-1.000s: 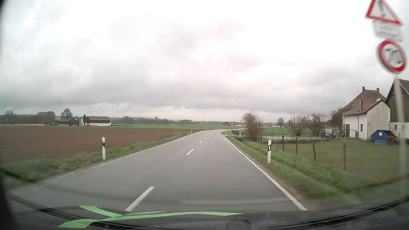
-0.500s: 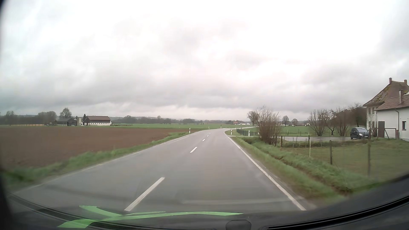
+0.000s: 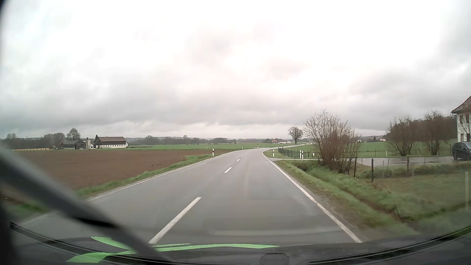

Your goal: Follow the waypoints while adhering to traffic rules and regulations

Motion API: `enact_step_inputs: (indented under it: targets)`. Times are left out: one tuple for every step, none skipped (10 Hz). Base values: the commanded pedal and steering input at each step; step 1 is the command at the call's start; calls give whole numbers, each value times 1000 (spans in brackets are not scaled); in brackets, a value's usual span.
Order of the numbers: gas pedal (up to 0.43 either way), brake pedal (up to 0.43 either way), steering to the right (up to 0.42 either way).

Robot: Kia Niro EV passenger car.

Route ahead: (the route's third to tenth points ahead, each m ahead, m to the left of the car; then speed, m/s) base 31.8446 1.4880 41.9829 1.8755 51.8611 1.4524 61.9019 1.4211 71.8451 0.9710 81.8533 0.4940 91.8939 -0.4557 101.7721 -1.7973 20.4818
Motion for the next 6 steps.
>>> enact_step_inputs:
  targets:
    - [0,55,-4]
    - [0,67,-4]
    - [0,67,-3]
    - [0,73,-2]
    - [0,73,0]
    - [0,73,0]
